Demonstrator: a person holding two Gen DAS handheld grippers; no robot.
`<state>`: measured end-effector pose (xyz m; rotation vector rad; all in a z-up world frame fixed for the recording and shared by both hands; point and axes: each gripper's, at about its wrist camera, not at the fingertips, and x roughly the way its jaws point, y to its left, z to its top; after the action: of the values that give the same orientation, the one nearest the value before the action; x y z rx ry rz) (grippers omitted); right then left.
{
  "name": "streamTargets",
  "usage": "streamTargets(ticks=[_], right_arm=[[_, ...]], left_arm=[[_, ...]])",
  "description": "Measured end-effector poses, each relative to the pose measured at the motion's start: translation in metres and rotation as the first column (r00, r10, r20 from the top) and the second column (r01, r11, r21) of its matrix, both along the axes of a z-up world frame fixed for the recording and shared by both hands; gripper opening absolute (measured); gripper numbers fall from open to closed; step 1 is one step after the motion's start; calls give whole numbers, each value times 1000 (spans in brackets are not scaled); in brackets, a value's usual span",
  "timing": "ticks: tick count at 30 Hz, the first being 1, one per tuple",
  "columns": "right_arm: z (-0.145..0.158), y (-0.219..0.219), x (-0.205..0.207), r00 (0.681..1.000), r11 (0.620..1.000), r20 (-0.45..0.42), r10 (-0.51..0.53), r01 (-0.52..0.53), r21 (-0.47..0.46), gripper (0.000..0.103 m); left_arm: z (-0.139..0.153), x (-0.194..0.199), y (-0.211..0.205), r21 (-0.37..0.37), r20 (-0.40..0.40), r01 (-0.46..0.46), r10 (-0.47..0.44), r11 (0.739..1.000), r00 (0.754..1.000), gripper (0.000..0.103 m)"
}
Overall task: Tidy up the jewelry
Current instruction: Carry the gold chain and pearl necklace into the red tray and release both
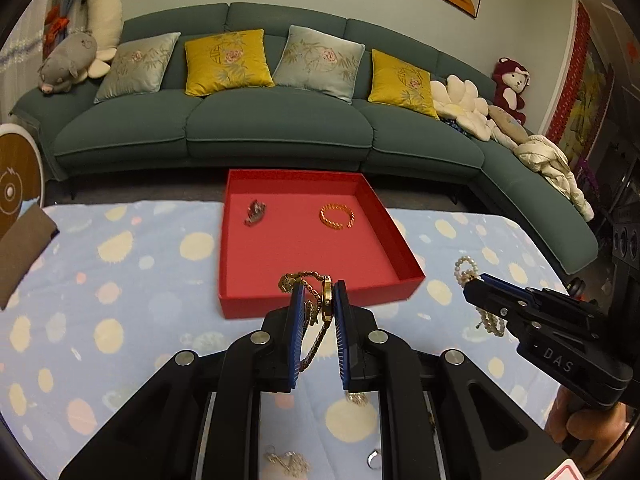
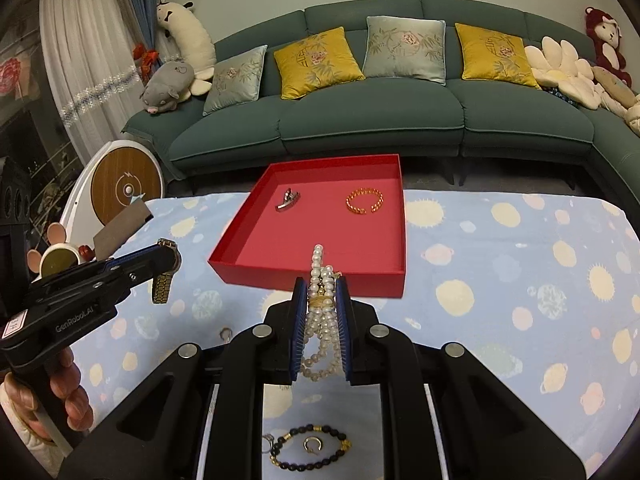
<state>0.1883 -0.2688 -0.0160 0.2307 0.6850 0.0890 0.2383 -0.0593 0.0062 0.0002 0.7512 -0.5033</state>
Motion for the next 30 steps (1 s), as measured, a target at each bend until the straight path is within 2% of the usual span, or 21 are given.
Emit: streamTargets(ticks=[5,11,22,30], right_arm=[[2,-4,50,1000,1000,-9,-3,3,-7,14],[-16,-4,98,999,1000,-45,-6,7,7,14],[-63,-19,145,991,999,-129,-34,38,27,14],[-84,-23,163,987,999,-155,-36,39,21,15]], left_arm=[[5,49,-4,14,7,-45,45,999,999,12],[-14,92,-12,35,-16,-72,72,997,997,12],[-59,141,-30,65,-73,-92,97,994,993,12],[-84,154,-38,100,-105,-102,113,990,988,12]])
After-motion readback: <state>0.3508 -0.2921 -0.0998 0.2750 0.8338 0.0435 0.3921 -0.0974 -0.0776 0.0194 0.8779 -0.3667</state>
